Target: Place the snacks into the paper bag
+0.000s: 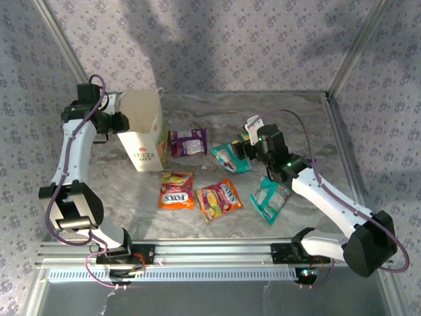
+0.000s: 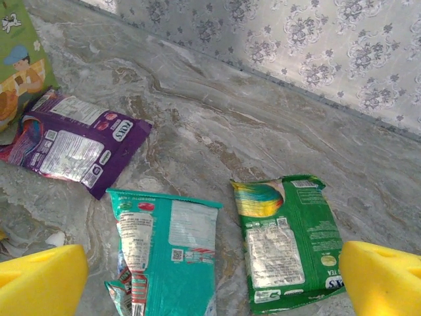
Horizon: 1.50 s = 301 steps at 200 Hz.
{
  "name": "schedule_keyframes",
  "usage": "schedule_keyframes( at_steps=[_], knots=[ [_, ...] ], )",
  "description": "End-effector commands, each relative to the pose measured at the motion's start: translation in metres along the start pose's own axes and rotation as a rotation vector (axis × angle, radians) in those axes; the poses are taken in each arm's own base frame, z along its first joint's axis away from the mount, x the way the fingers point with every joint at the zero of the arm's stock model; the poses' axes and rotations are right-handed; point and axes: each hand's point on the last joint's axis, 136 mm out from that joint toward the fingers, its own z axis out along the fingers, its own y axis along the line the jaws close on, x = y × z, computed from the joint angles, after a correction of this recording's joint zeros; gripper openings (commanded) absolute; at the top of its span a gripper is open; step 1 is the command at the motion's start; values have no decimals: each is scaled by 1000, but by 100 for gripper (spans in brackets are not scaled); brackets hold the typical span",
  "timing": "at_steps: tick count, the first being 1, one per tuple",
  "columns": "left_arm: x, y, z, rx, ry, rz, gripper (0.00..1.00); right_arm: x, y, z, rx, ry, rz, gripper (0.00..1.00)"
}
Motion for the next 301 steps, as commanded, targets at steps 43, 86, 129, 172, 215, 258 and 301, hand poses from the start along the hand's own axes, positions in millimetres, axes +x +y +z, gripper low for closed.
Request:
schedule_keyframes(
  at_steps=[43,86,129,172,215,258,301],
  knots=[
    [-2,-10,-52,8,-105,-6,48,6,23,-5,-64,83,11,100],
    [5,-11,-60,8,-129,-13,53,20,39,-16,-60,162,17,100],
    [7,-2,-52,-33,-115,-57,53,41,57,-37,-125,263,127,100],
    [8,3,-43,-51,-101,-76,54,71,71,-60,-176,292,251,100],
    [10,4,-34,-50,-77,-89,53,109,50,-81,-88,335,378,100],
    [14,5,-32,-51,-68,-95,53,146,35,-91,7,402,500,100],
    [17,7,-31,-60,-63,-89,53,186,26,-97,101,507,653,100]
  ],
)
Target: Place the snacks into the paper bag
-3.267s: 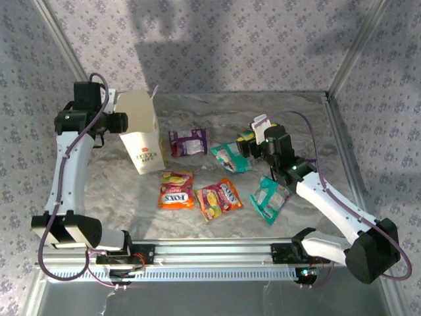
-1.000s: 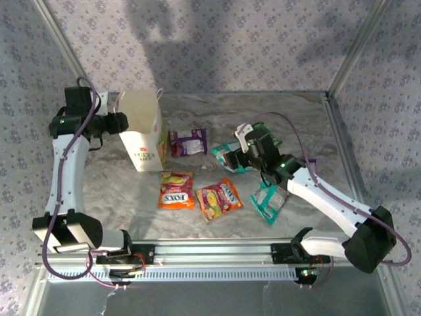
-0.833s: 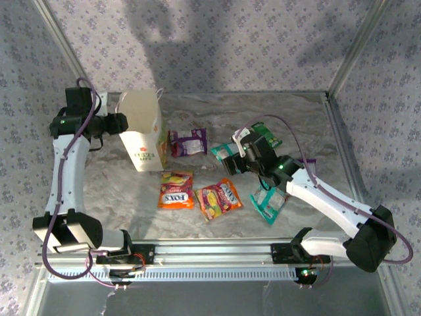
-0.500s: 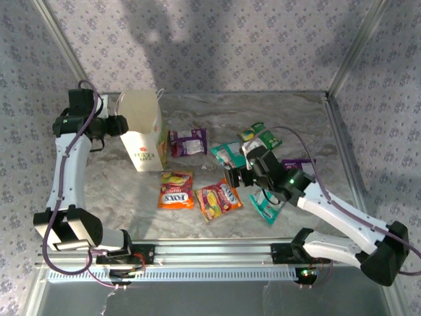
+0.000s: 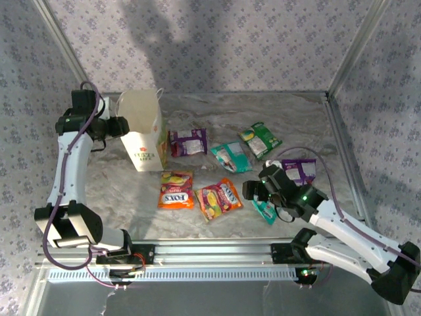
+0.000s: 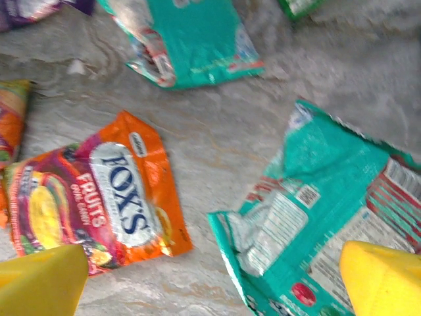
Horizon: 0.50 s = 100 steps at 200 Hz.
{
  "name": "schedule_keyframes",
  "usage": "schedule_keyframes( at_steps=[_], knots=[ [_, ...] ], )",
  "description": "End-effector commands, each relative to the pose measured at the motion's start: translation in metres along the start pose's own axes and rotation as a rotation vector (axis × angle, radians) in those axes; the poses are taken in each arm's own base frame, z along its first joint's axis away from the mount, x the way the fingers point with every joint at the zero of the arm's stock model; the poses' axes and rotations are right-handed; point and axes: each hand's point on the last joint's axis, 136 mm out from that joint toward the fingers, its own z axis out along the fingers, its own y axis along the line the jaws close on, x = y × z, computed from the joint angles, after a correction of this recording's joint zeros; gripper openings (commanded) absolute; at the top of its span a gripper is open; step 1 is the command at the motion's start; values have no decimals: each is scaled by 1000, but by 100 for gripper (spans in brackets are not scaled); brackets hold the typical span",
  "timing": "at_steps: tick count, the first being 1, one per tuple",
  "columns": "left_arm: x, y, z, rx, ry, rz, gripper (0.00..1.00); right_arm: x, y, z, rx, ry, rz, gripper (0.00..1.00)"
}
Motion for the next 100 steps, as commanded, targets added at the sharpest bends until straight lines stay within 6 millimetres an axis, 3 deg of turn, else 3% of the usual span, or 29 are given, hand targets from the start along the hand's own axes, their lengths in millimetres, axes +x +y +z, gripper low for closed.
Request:
schedule_keyframes(
  at_steps=[1,52,100],
  knots=[
    [1,4,-1,-14,-4,-8,53,23,-28,3,98,61,150,100],
    [1,4,0,-13,-6,-14,53,54,-55,12,127,146,364,100],
    [0,3,-1,-9,-12,-15,53,75,-66,24,82,193,512,100]
  ],
)
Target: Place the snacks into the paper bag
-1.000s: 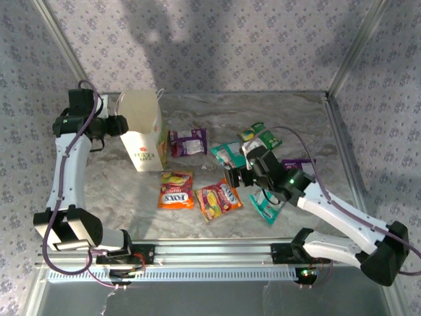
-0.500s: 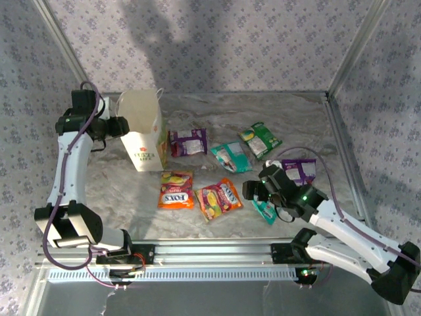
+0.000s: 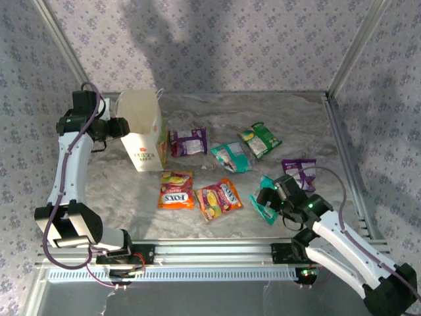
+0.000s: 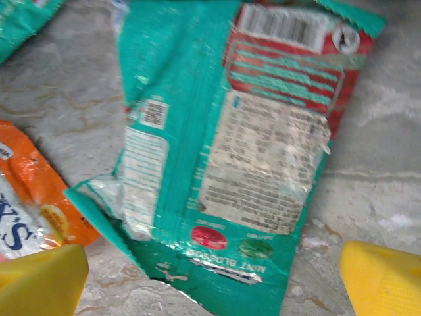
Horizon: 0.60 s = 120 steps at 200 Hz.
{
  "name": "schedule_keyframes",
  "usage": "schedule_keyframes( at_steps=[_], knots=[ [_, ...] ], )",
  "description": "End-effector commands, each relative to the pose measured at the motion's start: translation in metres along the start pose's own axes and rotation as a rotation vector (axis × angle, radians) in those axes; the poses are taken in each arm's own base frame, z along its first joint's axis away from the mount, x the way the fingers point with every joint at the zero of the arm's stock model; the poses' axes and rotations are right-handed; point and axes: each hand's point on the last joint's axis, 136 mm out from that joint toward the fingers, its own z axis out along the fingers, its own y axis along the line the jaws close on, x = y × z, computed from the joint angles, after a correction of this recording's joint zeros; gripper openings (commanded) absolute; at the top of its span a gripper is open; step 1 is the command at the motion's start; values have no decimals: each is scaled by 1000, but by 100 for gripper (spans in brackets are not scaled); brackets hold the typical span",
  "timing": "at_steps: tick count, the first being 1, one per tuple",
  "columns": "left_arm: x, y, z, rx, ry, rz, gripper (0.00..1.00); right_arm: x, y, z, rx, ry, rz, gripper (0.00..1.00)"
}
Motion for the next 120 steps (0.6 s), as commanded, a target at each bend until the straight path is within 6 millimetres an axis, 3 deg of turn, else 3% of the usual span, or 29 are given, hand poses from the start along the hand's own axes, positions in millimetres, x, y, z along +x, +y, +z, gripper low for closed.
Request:
schedule_keyframes(
  at_steps=[1,93,120],
  knots=[
    [-2,3,-3,-9,-17,-9,53,11,-5,5,-25,60,87,100],
    [-2,2,-1,-3,-15,-14,53,8,-8,31,-93,102,193,100],
    [-2,3,0,-6,-14,-15,53,1,3,37,-130,105,170,100]
  ],
)
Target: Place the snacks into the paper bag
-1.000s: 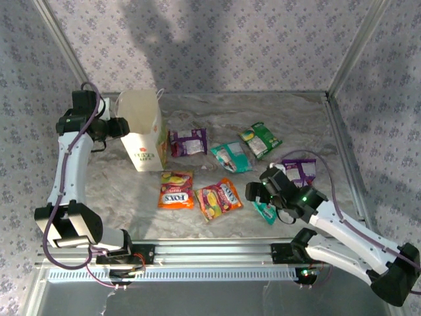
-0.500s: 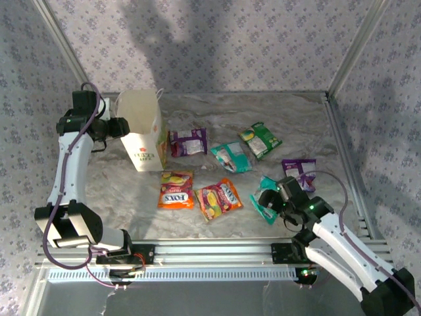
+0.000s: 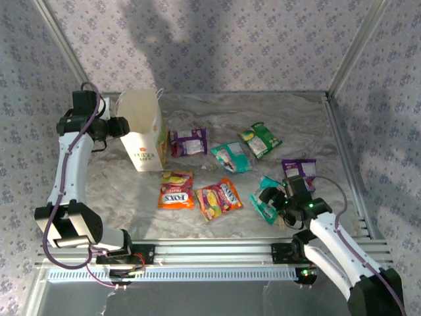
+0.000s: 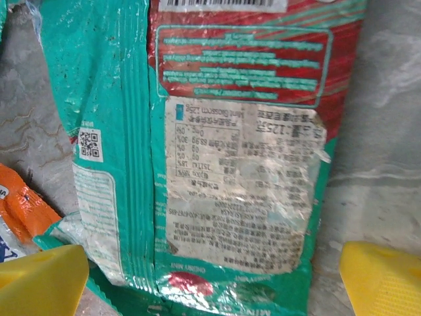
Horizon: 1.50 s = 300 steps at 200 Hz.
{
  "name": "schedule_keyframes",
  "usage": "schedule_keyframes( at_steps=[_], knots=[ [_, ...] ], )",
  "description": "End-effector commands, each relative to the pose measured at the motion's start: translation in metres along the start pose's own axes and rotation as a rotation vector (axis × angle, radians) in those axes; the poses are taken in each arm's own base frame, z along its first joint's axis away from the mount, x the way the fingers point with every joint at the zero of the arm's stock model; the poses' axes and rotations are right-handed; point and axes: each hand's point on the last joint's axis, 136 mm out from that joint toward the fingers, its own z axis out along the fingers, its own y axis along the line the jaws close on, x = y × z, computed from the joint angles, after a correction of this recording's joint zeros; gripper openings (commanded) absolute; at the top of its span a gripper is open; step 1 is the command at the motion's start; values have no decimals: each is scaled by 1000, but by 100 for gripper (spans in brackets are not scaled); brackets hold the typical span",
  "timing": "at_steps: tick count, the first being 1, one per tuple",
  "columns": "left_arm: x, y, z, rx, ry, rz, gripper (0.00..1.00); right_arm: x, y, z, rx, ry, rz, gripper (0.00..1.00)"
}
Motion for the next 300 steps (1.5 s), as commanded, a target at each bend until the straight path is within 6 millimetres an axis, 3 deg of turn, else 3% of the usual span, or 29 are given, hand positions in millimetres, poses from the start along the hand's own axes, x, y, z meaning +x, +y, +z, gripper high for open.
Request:
schedule_keyframes(
  at_steps=[1,19,63,108,185,223,258,300],
  knots=[
    [1,3,-1,-8,0,-15,53,0,10,6,-44,23,-30,100],
    [2,3,-1,-11,1,-12,53,1,9,10,-30,42,-39,96],
    [2,4,0,-13,1,-13,53,3,10,14,-44,51,-38,65],
    [3,2,2,-2,9,-19,53,-1,11,14,-49,32,-48,55],
    [1,1,0,3,2,-19,53,-19,5,6,55,-14,-182,47],
    [2,2,1,2,6,-20,53,-17,12,20,23,14,-181,49],
    [1,1,0,0,2,-16,53,-15,14,24,29,49,-194,58],
    [2,2,3,1,15,-22,53,-18,17,30,26,49,-187,51]
  ],
)
